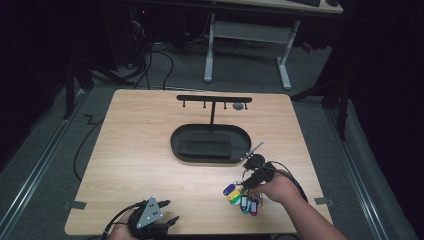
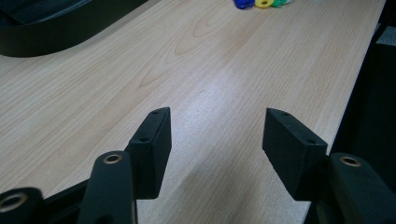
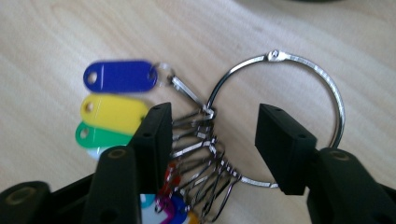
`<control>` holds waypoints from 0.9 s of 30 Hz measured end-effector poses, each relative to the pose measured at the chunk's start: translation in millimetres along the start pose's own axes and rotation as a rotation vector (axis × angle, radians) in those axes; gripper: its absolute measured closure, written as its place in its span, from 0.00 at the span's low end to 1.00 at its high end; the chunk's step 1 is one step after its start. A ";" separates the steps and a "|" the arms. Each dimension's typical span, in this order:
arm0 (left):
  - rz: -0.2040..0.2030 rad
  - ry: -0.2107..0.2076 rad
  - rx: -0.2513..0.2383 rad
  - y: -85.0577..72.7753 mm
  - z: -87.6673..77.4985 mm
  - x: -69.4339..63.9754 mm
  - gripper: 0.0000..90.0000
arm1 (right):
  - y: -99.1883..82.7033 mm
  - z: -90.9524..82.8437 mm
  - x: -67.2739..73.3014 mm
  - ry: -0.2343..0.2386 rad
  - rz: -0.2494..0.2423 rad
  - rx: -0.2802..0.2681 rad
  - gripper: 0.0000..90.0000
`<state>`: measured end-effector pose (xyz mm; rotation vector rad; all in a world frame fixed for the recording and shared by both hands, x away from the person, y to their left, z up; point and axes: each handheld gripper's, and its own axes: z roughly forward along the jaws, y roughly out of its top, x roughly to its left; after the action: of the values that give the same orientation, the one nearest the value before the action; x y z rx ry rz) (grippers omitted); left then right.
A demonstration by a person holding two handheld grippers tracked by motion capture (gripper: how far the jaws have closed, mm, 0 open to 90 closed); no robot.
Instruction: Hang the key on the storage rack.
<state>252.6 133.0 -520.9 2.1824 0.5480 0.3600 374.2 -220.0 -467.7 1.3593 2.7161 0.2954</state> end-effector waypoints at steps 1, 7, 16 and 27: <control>0.005 0.000 0.002 0.0 0.3 -0.6 0.48 | 6.1 1.2 -0.4 -0.003 0.002 0.017 0.56; 0.030 -0.002 0.011 -0.5 1.4 -3.1 0.48 | 29.1 13.8 0.8 -0.049 0.041 0.100 0.68; 0.056 -0.005 0.016 -0.9 0.5 -5.0 0.48 | 40.7 29.9 -6.3 -0.032 0.114 0.196 0.80; 0.075 -0.017 0.028 -1.2 1.6 -6.9 0.47 | 38.7 29.5 -1.6 -0.030 0.007 0.227 0.96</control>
<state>247.0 129.1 -523.3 2.2352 0.4646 0.3757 410.3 -194.7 -488.3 1.4122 2.7898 -0.0349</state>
